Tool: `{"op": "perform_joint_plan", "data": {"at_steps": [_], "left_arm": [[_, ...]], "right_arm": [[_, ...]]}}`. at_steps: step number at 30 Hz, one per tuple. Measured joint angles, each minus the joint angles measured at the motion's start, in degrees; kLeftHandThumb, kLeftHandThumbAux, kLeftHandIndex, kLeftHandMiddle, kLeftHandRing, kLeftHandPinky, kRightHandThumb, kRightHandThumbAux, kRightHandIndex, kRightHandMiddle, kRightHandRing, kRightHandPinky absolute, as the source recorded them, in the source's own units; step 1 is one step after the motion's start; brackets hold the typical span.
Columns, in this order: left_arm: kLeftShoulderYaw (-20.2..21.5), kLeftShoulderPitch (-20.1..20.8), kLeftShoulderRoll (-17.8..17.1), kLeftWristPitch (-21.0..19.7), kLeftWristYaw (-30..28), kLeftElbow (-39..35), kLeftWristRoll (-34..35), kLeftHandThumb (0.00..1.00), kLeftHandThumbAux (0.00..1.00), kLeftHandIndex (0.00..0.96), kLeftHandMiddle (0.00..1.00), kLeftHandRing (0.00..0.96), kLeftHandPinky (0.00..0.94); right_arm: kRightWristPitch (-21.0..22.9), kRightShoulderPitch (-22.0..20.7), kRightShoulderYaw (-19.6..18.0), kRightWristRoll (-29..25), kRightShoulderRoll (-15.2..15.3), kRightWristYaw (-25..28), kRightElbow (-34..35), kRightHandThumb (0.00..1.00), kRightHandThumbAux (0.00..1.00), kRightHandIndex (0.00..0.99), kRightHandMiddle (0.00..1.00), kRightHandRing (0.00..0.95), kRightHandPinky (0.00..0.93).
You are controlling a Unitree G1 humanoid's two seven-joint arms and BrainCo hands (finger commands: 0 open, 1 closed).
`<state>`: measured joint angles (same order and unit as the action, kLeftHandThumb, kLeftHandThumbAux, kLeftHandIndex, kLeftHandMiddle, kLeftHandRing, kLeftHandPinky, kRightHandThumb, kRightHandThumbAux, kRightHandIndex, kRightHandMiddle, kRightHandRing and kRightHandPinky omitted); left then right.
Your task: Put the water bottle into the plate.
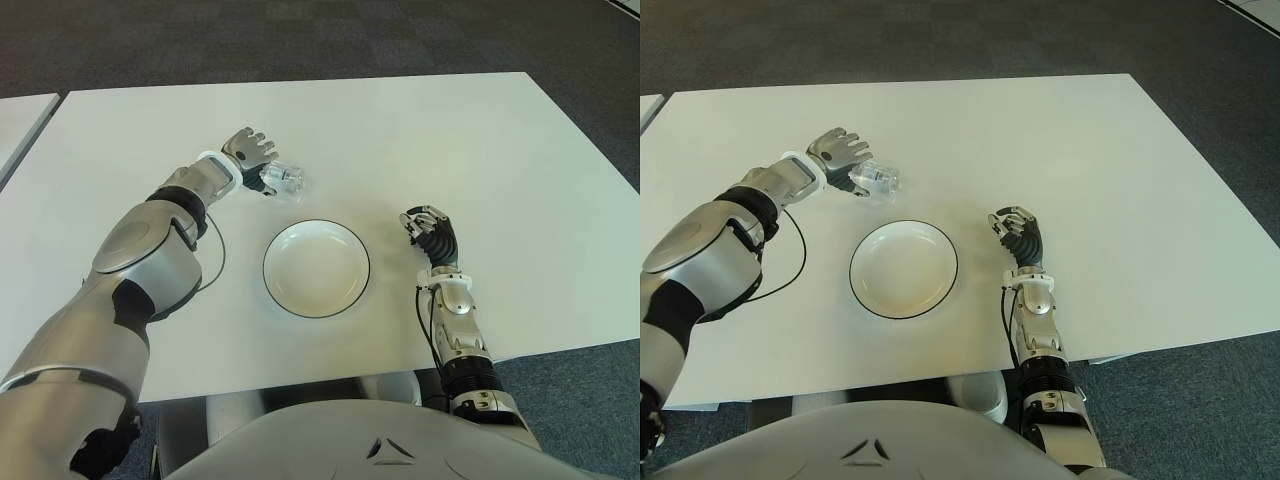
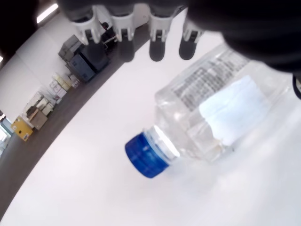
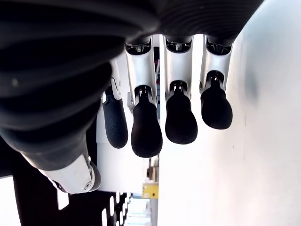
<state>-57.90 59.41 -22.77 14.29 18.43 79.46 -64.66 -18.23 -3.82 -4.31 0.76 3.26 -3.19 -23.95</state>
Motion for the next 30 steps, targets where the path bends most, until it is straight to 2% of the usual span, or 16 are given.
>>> {"op": "perform_joint_plan", "data": {"at_steps": [14,30], "left_arm": [[-0.9,-1.0,1.2,-1.9,-5.0,0.4,0.1,0.493,0.173,0.0,0.0,0.0,0.0],[2.7,-3.7,2.9,-3.4,-7.5,0.5,3.5,0.504,0.205,0.0,0.0,0.0,0.0]], "right_arm": [[0.0,1.0,0.4,0.0,0.0,-0.4,1.4,0.701,0.731,0.439,0.761,0.748,0.729],[0.0,1.4,0.3,-0.5,0.0,0.0,1.8,0.701,0.731,0.439,0.767,0.753,0.732]]}}
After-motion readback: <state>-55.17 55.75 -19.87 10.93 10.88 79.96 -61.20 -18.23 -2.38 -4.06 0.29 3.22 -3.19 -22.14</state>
